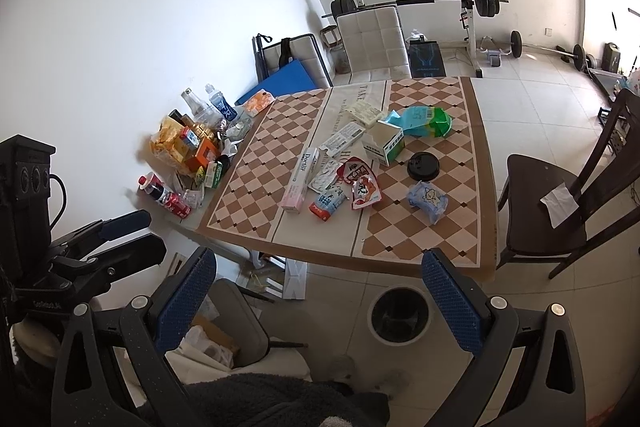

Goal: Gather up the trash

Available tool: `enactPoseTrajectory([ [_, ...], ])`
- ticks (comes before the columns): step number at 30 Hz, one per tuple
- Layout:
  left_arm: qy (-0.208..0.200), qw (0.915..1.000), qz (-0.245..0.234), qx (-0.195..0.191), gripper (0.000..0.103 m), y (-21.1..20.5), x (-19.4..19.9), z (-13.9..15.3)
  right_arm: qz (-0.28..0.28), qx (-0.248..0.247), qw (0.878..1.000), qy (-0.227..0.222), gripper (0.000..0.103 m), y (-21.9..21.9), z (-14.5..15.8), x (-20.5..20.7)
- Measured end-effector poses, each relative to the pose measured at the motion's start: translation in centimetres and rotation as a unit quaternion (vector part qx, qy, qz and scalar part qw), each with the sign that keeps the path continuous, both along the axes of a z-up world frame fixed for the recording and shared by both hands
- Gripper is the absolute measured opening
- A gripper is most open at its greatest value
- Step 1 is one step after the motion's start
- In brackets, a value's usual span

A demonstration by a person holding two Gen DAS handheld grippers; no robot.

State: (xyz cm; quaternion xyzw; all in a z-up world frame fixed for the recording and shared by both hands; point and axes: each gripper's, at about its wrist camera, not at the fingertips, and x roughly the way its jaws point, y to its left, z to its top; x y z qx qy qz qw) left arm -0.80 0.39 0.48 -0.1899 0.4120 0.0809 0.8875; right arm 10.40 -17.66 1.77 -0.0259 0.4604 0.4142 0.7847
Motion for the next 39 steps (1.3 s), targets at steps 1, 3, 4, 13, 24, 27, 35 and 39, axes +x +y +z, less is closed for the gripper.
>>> enactPoseTrajectory([
  [1,0.002,1.0,0.007,0.006,0.103,0.0,0.1,0.0,0.0,0.0,1.0,0.0,0.103,0.0,0.0,0.0],
  [3,0.013,0.998,0.041,0.047,0.103,0.2,0.5,-0.2,-0.005,-0.001,1.0,-0.001,0.103,-0.1,0.0,0.1],
  [4,0.023,0.9942,0.065,0.082,0.103,0.3,1.0,-0.4,-0.01,0.0,1.0,-0.001,0.103,0.0,-0.1,0.3],
  [13,0.13,0.9626,0.151,0.184,0.103,5.0,8.6,-5.7,-0.093,-0.048,0.994,0.011,0.103,2.2,-5.2,6.1],
  [24,0.234,0.9534,0.103,0.16,0.103,12.2,21.1,-17.9,-0.19,-0.155,0.963,0.112,0.103,6.4,-22.7,22.1],
  [27,0.277,0.9424,0.074,0.172,0.103,13.7,23.2,-22.1,-0.163,-0.232,0.955,0.09,0.103,10.3,-28.1,25.3],
  [35,0.333,0.9291,0.022,0.159,0.103,17.1,27.7,-29.2,0.0,-0.439,0.897,0.056,0.103,20.2,-39.5,29.2],
  [39,0.333,0.9325,-0.003,0.141,0.103,17.2,30.0,-30.4,0.031,-0.473,0.878,0.07,0.09,22.3,-42.8,30.2],
])
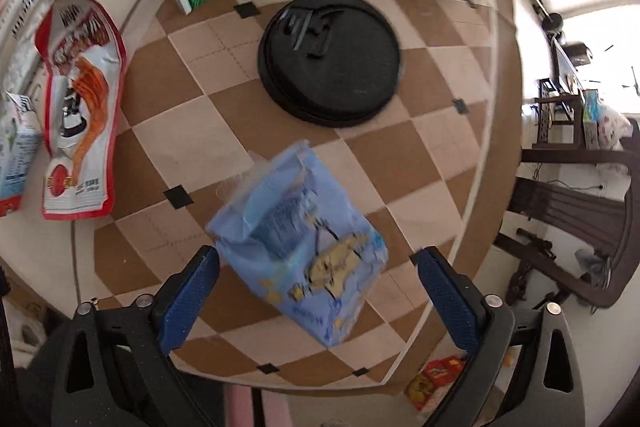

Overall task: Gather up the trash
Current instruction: 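Grasp the blue printed plastic bag with the right gripper while the left gripper grasps the white box, then carry the blue bag and white box to the bin and release both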

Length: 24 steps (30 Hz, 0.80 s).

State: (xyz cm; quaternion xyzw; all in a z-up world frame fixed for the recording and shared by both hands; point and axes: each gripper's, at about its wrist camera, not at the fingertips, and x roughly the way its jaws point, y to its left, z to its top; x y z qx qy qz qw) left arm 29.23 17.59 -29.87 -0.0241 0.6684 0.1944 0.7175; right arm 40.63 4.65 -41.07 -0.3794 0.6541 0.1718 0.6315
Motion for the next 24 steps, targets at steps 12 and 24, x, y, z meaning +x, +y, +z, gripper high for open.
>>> enactPoseTrajectory([
  [12,-0.047,0.9885,-0.036,-0.139,0.103,-0.7,10.5,1.3,-0.303,0.112,0.945,0.049,0.038,-9.0,-0.9,6.3],
  [24,0.035,0.9853,-0.082,-0.146,0.081,-2.0,17.1,-5.7,-0.362,0.12,0.924,0.04,0.038,-12.3,0.1,8.2],
])
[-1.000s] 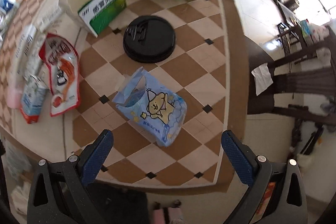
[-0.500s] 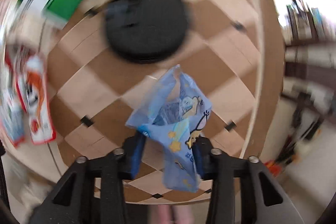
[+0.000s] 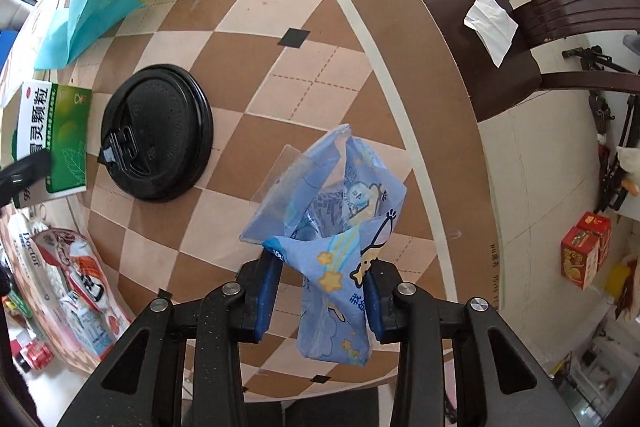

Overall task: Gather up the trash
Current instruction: 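Carry the blue bag and white box to the bin and release both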

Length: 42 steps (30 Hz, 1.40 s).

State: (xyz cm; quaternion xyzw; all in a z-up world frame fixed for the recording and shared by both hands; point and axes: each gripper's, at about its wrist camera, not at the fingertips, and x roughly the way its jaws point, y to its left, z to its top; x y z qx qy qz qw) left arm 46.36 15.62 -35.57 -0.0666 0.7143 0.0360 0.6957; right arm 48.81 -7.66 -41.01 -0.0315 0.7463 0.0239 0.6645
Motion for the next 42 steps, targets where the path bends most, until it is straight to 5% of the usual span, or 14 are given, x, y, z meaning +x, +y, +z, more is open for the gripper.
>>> enactPoseTrajectory([
  [8,-0.057,0.9976,0.029,0.027,0.074,-0.1,-1.6,3.1,0.006,-0.007,1.0,-0.027,0.035,0.4,1.9,-1.7],
  [15,-0.118,0.9881,0.074,0.065,0.074,-1.4,-9.1,8.6,0.022,0.024,0.998,-0.055,0.025,0.7,5.6,-5.1],
  [22,-0.153,0.9674,0.174,0.101,0.074,-6.0,-18.5,11.9,0.069,0.104,0.99,-0.069,0.018,-1.0,8.1,-8.2],
  [28,-0.151,0.9464,0.278,0.064,0.074,-10.8,-29.5,12.5,0.156,0.156,0.973,-0.066,0.016,-4.2,9.8,-14.0],
  [34,-0.087,0.9498,0.3,-0.005,0.074,-16.2,-37.7,5.8,0.203,0.168,0.965,0.01,0.016,-10.0,5.8,-23.6],
  [39,-0.038,0.9405,0.33,-0.071,0.074,-17.6,-40.4,-6.4,0.192,0.12,0.97,0.084,0.016,-13.3,-5.0,-29.9],
  [42,-0.02,0.9394,0.33,-0.092,0.074,-17.3,-39.7,-14.6,0.194,0.098,0.972,0.084,0.016,-13.0,-12.0,-31.4],
])
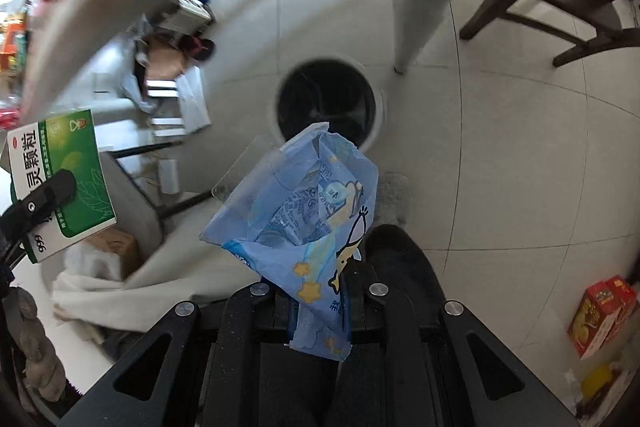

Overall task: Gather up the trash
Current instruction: 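Carry the blue bag and white box to the bin and release both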

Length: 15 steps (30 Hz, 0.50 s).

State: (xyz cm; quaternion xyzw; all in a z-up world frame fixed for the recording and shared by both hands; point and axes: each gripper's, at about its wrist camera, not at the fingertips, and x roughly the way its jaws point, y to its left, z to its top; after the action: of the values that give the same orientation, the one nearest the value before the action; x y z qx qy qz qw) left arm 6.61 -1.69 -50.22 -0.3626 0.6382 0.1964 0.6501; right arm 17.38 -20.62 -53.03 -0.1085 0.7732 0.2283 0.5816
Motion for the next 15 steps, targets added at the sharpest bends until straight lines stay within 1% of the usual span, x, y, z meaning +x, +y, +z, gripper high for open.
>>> enactPoseTrajectory([
  [3,0.011,0.9997,-0.007,-0.022,0.074,0.7,1.3,-7.7,-0.02,-0.006,1.0,0.0,0.016,1.0,-7.0,0.1],
  [4,0.014,0.9993,-0.007,-0.035,0.074,0.9,1.7,-10.1,-0.026,-0.006,1.0,-0.003,0.016,1.4,-9.3,0.4],
  [6,0.018,0.9973,-0.003,-0.071,0.074,1.6,2.0,-14.4,-0.031,-0.014,0.999,-0.022,0.016,2.4,-13.3,1.3],
  [8,0.027,0.9943,-0.012,-0.103,0.076,1.6,2.8,-18.3,-0.039,-0.014,0.999,-0.029,0.016,3.1,-16.8,2.0],
  [9,0.035,0.9933,-0.02,-0.109,0.076,1.7,3.3,-20.0,-0.042,-0.015,0.999,-0.028,0.016,3.7,-18.6,2.8],
  [11,0.051,0.9923,-0.035,-0.108,0.078,1.5,4.2,-22.6,-0.038,-0.014,0.999,-0.032,0.016,4.6,-21.6,3.8],
  [13,0.058,0.9919,-0.037,-0.107,0.08,1.2,4.7,-24.0,-0.03,-0.013,0.999,-0.027,0.016,5.9,-24.3,5.3],
  [14,0.056,0.9922,-0.032,-0.107,0.084,1.4,4.8,-24.6,-0.027,-0.015,0.999,-0.028,0.018,6.2,-25.2,5.8],
  [15,0.054,0.9926,-0.031,-0.105,0.096,2.0,4.6,-25.2,-0.019,-0.018,0.999,-0.029,0.018,6.3,-26.2,6.1],
])
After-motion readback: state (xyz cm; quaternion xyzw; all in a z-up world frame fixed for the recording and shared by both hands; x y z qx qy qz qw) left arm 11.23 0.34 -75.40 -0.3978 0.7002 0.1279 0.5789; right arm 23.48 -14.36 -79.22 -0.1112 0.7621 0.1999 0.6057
